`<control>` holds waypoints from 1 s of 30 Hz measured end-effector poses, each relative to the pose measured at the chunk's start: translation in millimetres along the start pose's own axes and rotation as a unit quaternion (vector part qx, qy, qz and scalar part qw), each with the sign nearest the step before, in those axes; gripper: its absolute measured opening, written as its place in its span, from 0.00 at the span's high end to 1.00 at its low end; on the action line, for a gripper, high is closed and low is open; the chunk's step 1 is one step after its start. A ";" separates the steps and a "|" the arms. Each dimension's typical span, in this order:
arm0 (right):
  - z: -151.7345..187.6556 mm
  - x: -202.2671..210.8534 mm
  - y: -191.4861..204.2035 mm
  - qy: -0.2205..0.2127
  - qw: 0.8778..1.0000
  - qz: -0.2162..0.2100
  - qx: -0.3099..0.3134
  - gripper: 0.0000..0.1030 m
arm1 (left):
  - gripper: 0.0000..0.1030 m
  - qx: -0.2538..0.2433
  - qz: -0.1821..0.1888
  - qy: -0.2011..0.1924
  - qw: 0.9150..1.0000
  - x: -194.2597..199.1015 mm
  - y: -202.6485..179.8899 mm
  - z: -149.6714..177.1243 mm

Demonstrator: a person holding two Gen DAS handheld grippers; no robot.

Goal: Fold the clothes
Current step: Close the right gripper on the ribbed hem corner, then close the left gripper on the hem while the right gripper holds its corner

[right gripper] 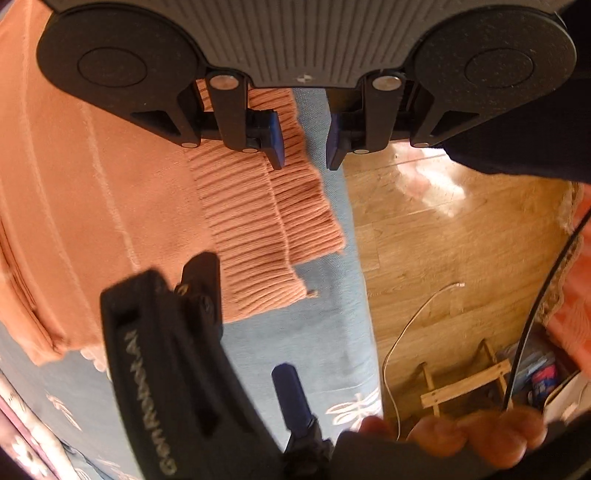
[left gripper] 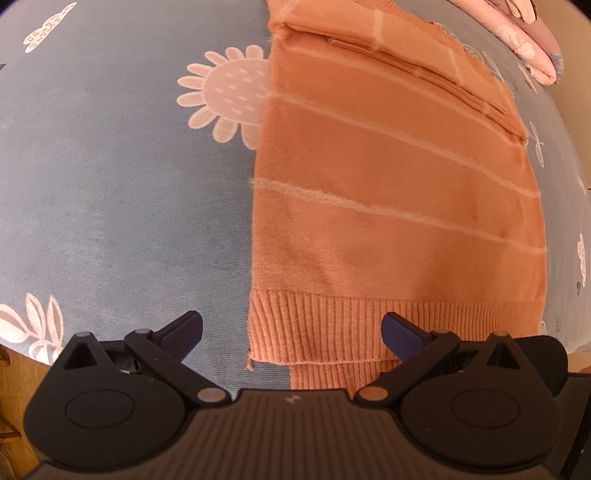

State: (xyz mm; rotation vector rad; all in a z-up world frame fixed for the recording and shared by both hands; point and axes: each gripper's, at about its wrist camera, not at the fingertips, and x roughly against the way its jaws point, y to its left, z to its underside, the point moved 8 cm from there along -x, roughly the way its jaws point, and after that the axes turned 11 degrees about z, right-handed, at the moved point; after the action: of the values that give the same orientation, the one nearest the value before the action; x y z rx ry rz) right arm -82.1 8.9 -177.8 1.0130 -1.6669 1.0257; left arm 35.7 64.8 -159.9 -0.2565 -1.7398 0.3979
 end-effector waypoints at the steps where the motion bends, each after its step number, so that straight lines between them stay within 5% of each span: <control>1: 0.8 -0.8 3.2 0.001 1.000 0.009 0.012 0.73 | 0.01 0.002 -0.001 -0.003 1.000 2.3 1.3 -0.4; 4: 3.0 -3.3 11.7 -0.012 0.995 0.063 0.081 0.76 | 0.01 0.006 0.001 -0.011 1.000 7.0 2.5 -0.6; 6: 2.6 1.7 17.8 -0.018 0.992 0.073 0.102 0.96 | 0.01 0.005 0.006 -0.014 1.000 9.7 1.4 1.6; 11: -3.1 16.6 0.0 -0.019 0.996 0.071 0.042 0.96 | 0.01 -0.049 0.020 -0.027 0.998 20.4 -2.5 11.4; 15: -5.5 23.9 -19.6 -0.019 0.998 0.067 0.000 0.96 | 0.01 -0.154 0.020 -0.011 0.988 21.0 -11.2 22.6; 18: -8.6 27.5 -27.6 -0.020 0.998 0.063 -0.016 0.96 | 0.01 -0.254 0.025 0.017 0.967 13.8 -21.2 31.8; 24: -14.2 27.4 -41.0 -0.020 0.998 0.055 -0.027 0.96 | 0.03 -0.438 0.015 0.054 0.897 -11.0 -48.7 34.2; 30: -14.7 31.3 -53.3 -0.019 0.997 0.052 -0.060 0.96 | 0.33 -0.518 -0.010 0.064 0.853 -38.7 -70.5 39.6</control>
State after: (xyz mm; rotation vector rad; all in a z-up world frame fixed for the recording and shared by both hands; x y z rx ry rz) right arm -36.7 0.1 -134.3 0.8793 -1.8053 0.9654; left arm 8.1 -19.4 -173.3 -1.0068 -1.6684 -0.6176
